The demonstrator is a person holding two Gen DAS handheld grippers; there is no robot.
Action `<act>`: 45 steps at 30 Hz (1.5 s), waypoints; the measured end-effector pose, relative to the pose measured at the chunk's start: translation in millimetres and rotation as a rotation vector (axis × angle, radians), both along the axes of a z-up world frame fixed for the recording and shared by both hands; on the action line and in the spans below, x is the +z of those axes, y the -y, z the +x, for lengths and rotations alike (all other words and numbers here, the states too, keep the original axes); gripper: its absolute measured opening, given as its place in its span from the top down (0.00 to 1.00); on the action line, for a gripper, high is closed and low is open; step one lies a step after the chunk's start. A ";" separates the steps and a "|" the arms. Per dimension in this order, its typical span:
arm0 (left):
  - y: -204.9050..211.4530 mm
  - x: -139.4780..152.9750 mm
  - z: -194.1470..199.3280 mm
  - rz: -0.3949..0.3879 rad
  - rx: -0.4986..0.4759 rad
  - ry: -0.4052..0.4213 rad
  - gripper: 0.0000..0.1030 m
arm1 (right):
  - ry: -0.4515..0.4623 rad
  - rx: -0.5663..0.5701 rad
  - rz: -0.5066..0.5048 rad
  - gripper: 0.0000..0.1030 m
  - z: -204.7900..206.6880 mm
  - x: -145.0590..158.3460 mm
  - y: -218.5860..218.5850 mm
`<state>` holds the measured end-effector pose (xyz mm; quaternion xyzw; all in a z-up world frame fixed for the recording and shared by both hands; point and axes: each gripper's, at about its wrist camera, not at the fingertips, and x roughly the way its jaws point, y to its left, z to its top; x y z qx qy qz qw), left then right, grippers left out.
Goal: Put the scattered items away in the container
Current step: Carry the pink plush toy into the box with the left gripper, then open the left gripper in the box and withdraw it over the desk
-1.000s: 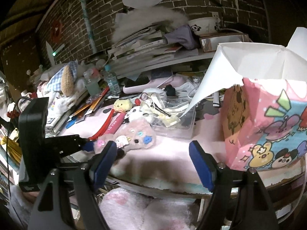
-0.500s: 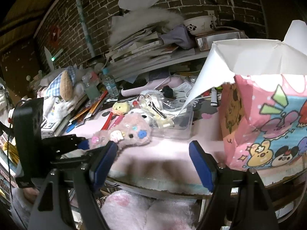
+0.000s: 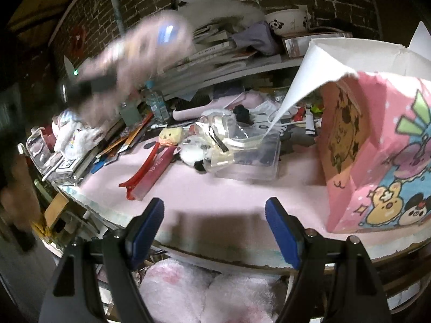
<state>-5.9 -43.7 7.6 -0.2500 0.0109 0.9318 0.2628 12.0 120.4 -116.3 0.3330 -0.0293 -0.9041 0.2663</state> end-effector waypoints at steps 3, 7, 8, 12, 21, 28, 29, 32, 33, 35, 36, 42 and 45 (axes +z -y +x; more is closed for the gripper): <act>-33.3 20.9 -20.5 -0.019 -0.103 0.005 0.80 | 0.003 -0.003 -0.006 0.27 -0.2 -2.3 -2.8; -81.1 37.1 -49.5 -0.051 -0.220 0.073 0.80 | 0.001 -0.015 -0.012 0.27 -1.2 -2.9 -8.0; -91.9 39.7 -55.2 -0.062 -0.238 0.095 0.80 | 0.004 -0.017 -0.014 0.27 -1.6 -3.5 -9.4; -141.0 37.0 -85.4 -0.163 -0.273 0.196 0.80 | 0.014 -0.022 -0.026 0.27 -2.1 -6.5 -12.9; -190.6 -6.1 -119.3 -0.311 -0.278 0.361 0.80 | 0.049 -0.079 -0.052 0.27 -13.0 -14.1 -28.2; -194.3 -26.2 -127.7 -0.338 -0.261 0.415 0.74 | 0.067 -0.153 -0.067 0.27 -19.6 -18.6 -47.3; -195.5 -25.8 -127.1 -0.335 -0.262 0.412 0.72 | 0.067 -0.164 -0.063 0.27 -19.8 -18.2 -49.3; -197.0 -22.8 -124.2 -0.328 -0.266 0.402 0.43 | 0.071 -0.163 -0.066 0.27 -20.4 -17.7 -51.1; -196.6 -19.5 -122.5 -0.315 -0.268 0.392 0.32 | 0.070 -0.165 -0.064 0.27 -19.9 -17.2 -50.9; -193.8 -10.7 -119.5 -0.290 -0.265 0.354 0.19 | 0.072 -0.161 -0.066 0.27 -19.5 -16.9 -51.0; -191.6 -5.9 -117.8 -0.280 -0.260 0.333 0.14 | 0.075 -0.157 -0.067 0.27 -19.2 -16.7 -50.5; -151.8 32.5 -95.6 -0.201 -0.208 0.199 0.08 | 0.051 -0.124 -0.047 0.27 -11.9 -14.3 -40.7; -122.6 47.7 -80.3 -0.195 -0.123 0.100 0.05 | 0.029 -0.107 -0.026 0.27 -7.3 -13.9 -32.2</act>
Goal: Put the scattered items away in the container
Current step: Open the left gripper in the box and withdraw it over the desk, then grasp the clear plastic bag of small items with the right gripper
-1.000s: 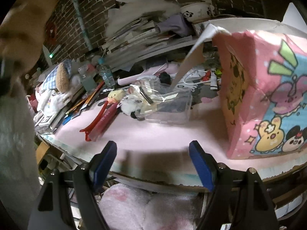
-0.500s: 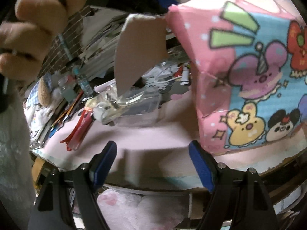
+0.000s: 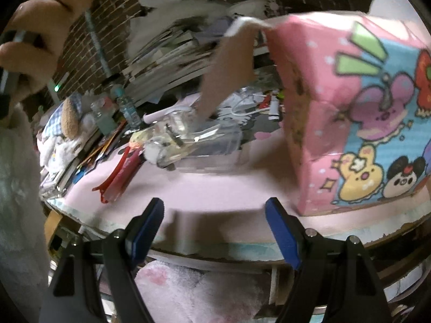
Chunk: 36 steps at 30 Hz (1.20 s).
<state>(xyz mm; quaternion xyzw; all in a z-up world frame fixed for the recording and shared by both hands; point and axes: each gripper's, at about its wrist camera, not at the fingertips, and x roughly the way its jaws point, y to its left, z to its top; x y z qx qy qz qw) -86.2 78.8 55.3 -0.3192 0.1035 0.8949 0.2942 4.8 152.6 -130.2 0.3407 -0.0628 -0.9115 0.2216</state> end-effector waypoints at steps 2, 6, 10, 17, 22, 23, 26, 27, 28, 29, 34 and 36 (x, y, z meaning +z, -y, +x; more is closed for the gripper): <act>28.6 7.5 17.2 -0.005 0.079 -0.092 0.02 | -0.008 0.006 0.009 0.27 1.4 0.0 4.9; 81.1 5.9 47.4 -0.001 0.214 -0.202 0.00 | -0.017 0.017 0.022 0.27 1.9 -0.8 14.6; 134.8 -12.2 75.6 0.040 0.359 -0.218 0.00 | -0.026 0.047 0.028 0.27 3.5 -0.7 28.9; 203.2 -63.3 104.8 0.102 0.547 -0.164 0.00 | -0.128 0.086 0.080 0.27 20.2 5.4 64.5; 213.4 -84.2 123.8 0.187 0.525 -0.160 0.00 | -0.302 0.042 0.246 0.27 21.5 17.4 81.5; 214.0 -86.0 126.8 0.201 0.515 -0.165 0.00 | -0.329 0.033 0.279 0.27 19.5 19.3 84.2; 215.0 -88.5 129.0 0.228 0.500 -0.170 0.00 | -0.338 0.072 0.348 0.27 4.3 22.1 94.7; 215.0 -89.4 128.9 0.234 0.497 -0.169 0.00 | -0.331 0.086 0.354 0.27 0.9 22.1 97.0; 215.4 -90.6 128.7 0.238 0.495 -0.166 0.00 | -0.329 0.098 0.370 0.28 -3.5 21.8 100.9; 215.5 -91.8 128.2 0.239 0.495 -0.161 0.00 | -0.329 0.108 0.379 0.28 -5.7 21.2 103.5; 213.3 -101.3 121.7 0.222 0.507 -0.129 0.00 | -0.286 0.144 0.409 0.38 -20.7 20.3 116.7; 213.0 -104.8 119.9 0.223 0.503 -0.119 0.00 | -0.288 0.130 0.428 0.42 -24.5 19.1 118.7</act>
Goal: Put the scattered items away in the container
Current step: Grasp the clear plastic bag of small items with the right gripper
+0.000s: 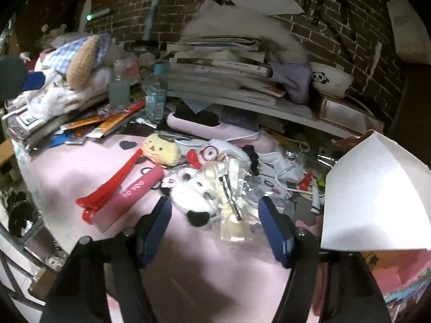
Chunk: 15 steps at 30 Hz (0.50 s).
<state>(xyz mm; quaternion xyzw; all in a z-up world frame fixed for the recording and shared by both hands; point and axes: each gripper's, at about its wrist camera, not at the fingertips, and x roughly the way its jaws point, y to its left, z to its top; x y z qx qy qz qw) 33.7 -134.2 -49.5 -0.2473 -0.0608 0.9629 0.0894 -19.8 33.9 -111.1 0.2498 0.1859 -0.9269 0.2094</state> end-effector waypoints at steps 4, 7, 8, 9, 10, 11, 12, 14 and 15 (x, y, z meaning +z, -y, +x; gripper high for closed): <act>-1.7 -2.9 -1.3 0.005 -0.011 0.006 0.00 | 0.041 -0.020 0.032 0.58 -12.5 -6.0 0.0; -2.1 -2.7 -1.6 0.008 -0.011 0.005 0.00 | 0.059 -0.027 0.034 0.64 -17.9 -10.9 -4.2; -2.1 -2.8 -1.6 0.009 -0.013 0.005 0.00 | 0.056 -0.029 0.035 0.68 -18.0 -11.2 -5.4; -2.7 -3.2 -1.7 0.013 -0.014 0.006 0.00 | 0.047 -0.029 0.037 0.76 -17.8 -11.4 -6.6; -3.2 -3.5 -1.8 0.017 -0.015 0.007 0.00 | 0.040 -0.025 0.036 0.76 -17.3 -11.1 -7.3; -3.3 -3.3 -2.7 0.019 -0.016 0.008 0.00 | 0.037 -0.023 0.035 0.77 -16.9 -10.9 -7.7; -4.1 -3.5 -2.9 0.019 -0.016 0.010 0.00 | 0.038 -0.020 0.035 0.80 -17.0 -11.1 -7.4; -5.9 -4.6 -3.5 0.016 -0.015 0.017 0.00 | 0.026 -0.019 0.048 0.83 -15.0 -11.8 -5.8; -6.5 -4.9 -3.8 0.016 -0.017 0.021 0.00 | 0.016 -0.016 0.052 0.87 -13.4 -11.4 -4.8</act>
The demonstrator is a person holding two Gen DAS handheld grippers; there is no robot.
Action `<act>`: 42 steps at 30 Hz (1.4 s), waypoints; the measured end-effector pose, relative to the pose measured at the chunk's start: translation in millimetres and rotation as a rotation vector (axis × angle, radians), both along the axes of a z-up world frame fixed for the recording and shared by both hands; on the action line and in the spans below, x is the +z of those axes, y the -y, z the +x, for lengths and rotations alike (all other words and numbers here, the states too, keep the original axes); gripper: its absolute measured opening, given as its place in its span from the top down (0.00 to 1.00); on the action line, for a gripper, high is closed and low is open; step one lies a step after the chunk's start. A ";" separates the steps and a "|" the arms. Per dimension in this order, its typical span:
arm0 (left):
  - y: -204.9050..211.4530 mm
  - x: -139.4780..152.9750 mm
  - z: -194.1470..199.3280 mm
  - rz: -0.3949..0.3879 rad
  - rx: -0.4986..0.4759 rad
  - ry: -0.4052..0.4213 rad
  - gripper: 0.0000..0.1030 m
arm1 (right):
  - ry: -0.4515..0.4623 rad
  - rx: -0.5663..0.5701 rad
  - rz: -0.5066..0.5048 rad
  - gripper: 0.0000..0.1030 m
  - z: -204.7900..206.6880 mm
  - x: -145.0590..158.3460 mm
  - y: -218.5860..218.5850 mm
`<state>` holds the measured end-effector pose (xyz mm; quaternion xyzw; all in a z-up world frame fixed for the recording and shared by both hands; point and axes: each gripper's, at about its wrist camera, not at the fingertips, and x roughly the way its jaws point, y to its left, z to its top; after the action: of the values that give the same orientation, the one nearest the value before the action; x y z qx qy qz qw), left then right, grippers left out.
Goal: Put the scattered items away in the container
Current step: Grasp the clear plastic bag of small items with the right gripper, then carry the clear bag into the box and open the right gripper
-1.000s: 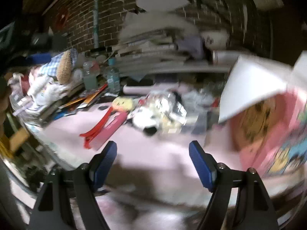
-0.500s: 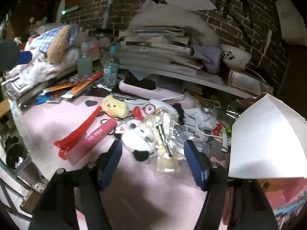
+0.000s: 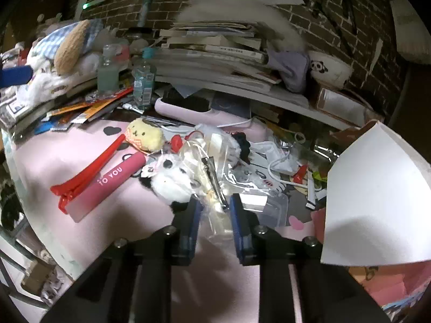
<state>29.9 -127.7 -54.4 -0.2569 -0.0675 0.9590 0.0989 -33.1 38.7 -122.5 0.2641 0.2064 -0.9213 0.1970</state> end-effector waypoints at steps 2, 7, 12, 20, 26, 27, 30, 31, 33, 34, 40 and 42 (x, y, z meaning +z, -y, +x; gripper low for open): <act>-0.7 0.4 -1.4 0.002 -0.003 0.007 0.00 | -0.023 0.000 0.003 0.89 4.5 1.0 0.6; -1.3 -0.6 -3.3 -0.012 0.008 0.020 0.00 | -0.098 0.003 0.024 0.91 19.1 4.6 5.1; 2.8 -4.7 -4.6 0.002 0.009 0.034 0.00 | -0.233 0.021 0.064 0.93 42.2 13.2 12.6; 6.0 -4.0 -1.0 0.012 0.017 0.027 0.00 | -0.389 0.037 0.097 0.93 67.7 26.7 22.8; 6.3 0.9 -0.1 0.025 0.007 0.015 0.00 | -0.502 0.028 0.083 0.93 84.3 55.4 17.4; 4.0 1.4 -1.1 0.024 0.001 0.014 0.00 | -0.515 0.020 0.082 0.93 86.3 62.0 13.9; -2.6 3.3 -3.1 0.023 -0.019 0.015 0.00 | -0.529 -0.011 0.068 0.93 88.3 80.1 -2.0; -5.2 4.0 -3.8 0.022 -0.026 0.015 0.00 | -0.521 -0.024 0.064 0.93 87.3 87.8 -9.8; -12.5 6.0 -7.0 0.020 -0.043 0.016 0.00 | -0.438 -0.026 0.038 0.93 79.6 102.7 -27.4; -15.9 6.8 -7.9 0.020 -0.050 0.017 0.00 | -0.382 -0.035 -0.002 0.93 73.5 112.6 -41.4; -38.9 9.5 -12.8 -0.009 -0.100 0.018 0.00 | -0.127 -0.117 -0.084 0.93 30.3 147.3 -110.8; -42.8 8.9 -14.4 -0.014 -0.107 0.020 0.00 | -0.040 -0.148 -0.074 0.93 14.2 147.0 -131.1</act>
<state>15.5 -85.0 -45.4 -0.2705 -0.0481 0.9501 0.1475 -18.9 169.8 24.5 0.2527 0.1558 -0.9455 0.1338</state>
